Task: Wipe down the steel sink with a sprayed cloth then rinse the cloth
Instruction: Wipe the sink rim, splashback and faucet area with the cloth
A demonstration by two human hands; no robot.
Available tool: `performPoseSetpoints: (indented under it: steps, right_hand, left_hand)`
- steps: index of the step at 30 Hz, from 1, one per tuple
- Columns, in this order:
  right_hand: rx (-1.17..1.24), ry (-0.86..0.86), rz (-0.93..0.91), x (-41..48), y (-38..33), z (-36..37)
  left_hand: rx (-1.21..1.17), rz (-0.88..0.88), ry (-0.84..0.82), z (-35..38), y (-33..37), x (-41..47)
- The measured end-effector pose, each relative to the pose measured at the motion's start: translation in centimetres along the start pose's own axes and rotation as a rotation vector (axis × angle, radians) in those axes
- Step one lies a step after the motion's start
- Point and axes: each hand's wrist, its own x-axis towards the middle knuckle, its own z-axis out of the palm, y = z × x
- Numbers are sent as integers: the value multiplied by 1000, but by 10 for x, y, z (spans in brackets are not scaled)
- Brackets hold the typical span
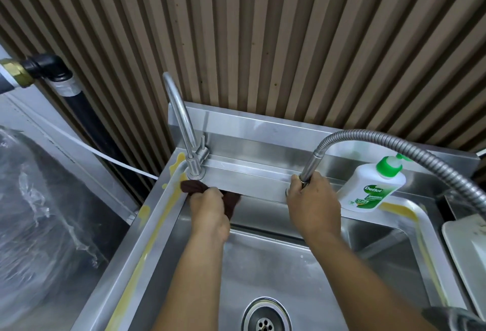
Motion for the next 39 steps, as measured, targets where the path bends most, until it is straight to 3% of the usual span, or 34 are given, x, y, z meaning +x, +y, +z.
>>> performPoseSetpoints:
  steps: [5,9,12,15,19,22,25,29,33,39]
  right_hand:
    - [3,-9,5,-2,-2,-2]
    - [3,2,0,-1,0,0]
    - [6,-1,-2,-2,-1,-1]
    - [8,-2,-4,-3,-2,-1]
    - [-3,8,-3,-2,-2,-1]
    - [-19,7,-5,-1,-2,-2]
    - [-18,5,-4,-2,-2,-2]
    - [-6,7,-6,-2,-2,-2]
    - [-7,1,3,-2,-2,-2]
    - [-12,-16,24,-3,-4,-3]
  left_hand:
    - [157,-93,46,-3,-17,-3]
    - [86,0,-17,-3,14,-9]
    - [63,-63,10,-4,-2,-11]
    - [220,-133,44,-5,-28,-8]
    - [328,-192,-172,10,-29,-33]
    - [259,-223,-221,15,-33,-45]
    - [165,-332,-158,12,-52,-25]
    - [211,-453,-138,12,-51,-21]
    - [135,-370,-140,10,-20,-9]
    - [-23,-242,117,-16,-15,19]
